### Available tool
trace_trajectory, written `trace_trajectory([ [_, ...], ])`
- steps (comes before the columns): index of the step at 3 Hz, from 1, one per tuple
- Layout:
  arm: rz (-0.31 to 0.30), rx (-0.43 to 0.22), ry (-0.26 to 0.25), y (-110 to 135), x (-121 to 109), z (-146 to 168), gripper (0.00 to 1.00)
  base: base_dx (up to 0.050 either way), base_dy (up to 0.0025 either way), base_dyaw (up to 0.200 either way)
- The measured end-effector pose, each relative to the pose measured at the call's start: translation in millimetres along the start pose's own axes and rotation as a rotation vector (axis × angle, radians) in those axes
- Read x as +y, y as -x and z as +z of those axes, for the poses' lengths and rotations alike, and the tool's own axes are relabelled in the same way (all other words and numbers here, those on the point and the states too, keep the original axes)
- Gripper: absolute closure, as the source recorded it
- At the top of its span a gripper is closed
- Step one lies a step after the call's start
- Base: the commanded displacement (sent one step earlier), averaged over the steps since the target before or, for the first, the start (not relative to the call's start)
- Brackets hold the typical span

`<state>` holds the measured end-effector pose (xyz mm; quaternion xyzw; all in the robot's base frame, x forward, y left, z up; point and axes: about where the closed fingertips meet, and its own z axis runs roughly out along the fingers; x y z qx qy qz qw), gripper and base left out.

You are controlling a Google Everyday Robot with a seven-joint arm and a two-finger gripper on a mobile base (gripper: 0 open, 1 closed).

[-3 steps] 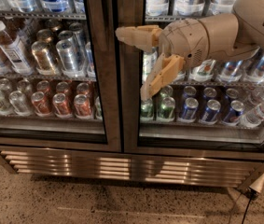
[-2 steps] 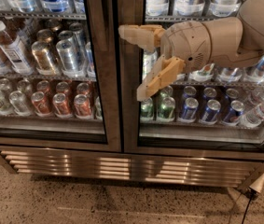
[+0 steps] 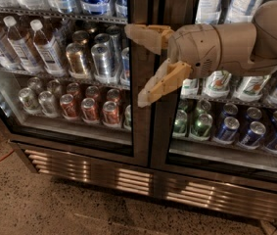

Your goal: Open left fridge door

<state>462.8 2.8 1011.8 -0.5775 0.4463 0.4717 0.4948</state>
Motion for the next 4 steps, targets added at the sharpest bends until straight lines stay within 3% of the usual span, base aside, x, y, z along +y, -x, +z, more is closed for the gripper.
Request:
trace_trajectory([
  [1, 0.000, 0.000, 0.000, 0.1, 0.0, 0.1, 0.00, 0.000, -0.00001, -0.184],
  [3, 0.011, 0.009, -0.007, 2.1, -2.7, 10.1, 0.00, 0.000, 0.00000, 0.000],
  [4, -0.012, 0.053, -0.008, 11.8, -10.7, 51.0, 0.00, 0.000, 0.00000, 0.000],
])
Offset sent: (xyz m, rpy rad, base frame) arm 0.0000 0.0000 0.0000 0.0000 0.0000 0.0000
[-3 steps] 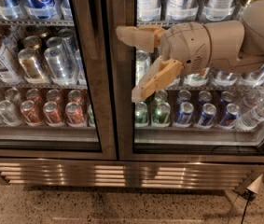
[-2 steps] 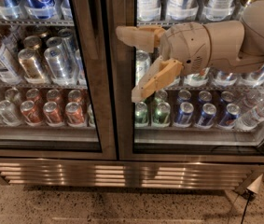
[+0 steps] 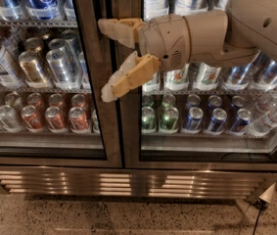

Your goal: Open left fridge door

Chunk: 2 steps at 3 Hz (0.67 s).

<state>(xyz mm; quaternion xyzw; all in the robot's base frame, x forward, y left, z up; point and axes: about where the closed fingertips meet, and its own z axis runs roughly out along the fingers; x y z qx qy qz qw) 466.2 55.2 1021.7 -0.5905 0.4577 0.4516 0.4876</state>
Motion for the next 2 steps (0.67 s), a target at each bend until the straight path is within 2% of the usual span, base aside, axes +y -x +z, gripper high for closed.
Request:
trace_trajectory([
  [1, 0.000, 0.000, 0.000, 0.0, 0.0, 0.0, 0.00, 0.000, 0.00000, 0.000],
  [2, 0.048, -0.091, 0.012, -1.5, -1.1, 2.1, 0.00, 0.000, 0.00000, 0.000],
])
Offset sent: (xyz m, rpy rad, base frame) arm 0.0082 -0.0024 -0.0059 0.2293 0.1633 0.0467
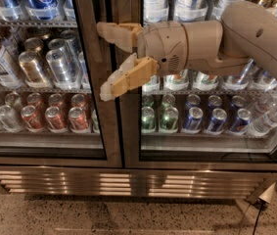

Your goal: Open left fridge door

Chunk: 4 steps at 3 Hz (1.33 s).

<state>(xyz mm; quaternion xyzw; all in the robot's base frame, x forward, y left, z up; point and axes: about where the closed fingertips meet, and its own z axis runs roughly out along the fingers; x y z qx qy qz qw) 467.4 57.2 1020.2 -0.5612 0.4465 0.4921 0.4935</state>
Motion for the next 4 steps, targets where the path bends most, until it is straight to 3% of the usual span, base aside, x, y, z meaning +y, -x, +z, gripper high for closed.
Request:
trace_trajectory([
  [1, 0.024, -0.049, -0.028, 1.4, -4.5, 0.7, 0.00, 0.000, 0.00000, 0.000],
  [3, 0.024, -0.049, -0.028, 1.4, -4.5, 0.7, 0.00, 0.000, 0.00000, 0.198],
  [4, 0.024, -0.049, -0.028, 1.4, -4.5, 0.8, 0.00, 0.000, 0.00000, 0.000],
])
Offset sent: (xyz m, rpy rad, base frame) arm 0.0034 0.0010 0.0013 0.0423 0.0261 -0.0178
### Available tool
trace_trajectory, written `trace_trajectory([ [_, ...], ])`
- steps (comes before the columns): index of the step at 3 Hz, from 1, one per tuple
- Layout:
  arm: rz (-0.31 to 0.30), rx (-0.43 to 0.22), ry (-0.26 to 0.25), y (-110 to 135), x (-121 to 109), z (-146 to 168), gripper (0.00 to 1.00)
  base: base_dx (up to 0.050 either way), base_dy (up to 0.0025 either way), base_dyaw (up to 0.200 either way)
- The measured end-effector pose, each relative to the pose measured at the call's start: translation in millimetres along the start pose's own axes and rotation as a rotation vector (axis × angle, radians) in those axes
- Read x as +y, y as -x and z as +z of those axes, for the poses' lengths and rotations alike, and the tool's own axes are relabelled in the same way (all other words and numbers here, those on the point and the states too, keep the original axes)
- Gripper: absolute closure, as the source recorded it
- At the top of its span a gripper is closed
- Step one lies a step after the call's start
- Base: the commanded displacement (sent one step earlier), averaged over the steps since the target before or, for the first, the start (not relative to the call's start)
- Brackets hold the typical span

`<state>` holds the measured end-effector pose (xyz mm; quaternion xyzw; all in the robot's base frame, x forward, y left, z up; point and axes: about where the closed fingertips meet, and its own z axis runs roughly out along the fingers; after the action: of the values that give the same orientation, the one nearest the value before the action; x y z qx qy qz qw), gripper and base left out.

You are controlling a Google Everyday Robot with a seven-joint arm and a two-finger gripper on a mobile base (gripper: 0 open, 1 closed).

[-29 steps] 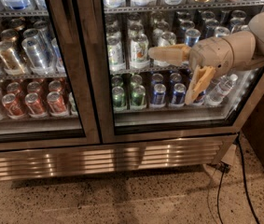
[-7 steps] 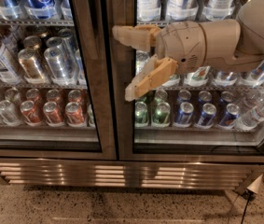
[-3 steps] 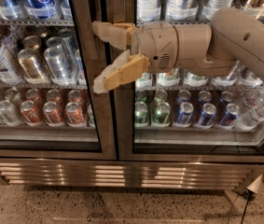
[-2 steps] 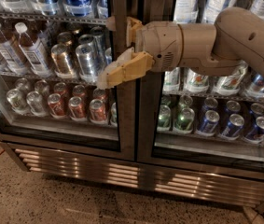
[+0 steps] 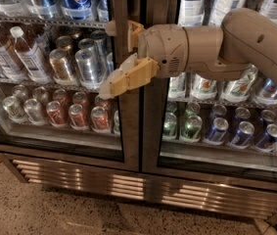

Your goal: Open left fridge door

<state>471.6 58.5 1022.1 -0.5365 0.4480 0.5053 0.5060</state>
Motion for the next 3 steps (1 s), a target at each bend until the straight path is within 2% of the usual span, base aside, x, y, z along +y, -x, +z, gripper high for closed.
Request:
trace_trajectory([
  [1, 0.000, 0.000, 0.000, 0.0, 0.0, 0.0, 0.19, 0.000, 0.00000, 0.000],
  [3, 0.000, 0.000, 0.000, 0.0, 0.0, 0.1, 0.65, 0.000, 0.00000, 0.000],
])
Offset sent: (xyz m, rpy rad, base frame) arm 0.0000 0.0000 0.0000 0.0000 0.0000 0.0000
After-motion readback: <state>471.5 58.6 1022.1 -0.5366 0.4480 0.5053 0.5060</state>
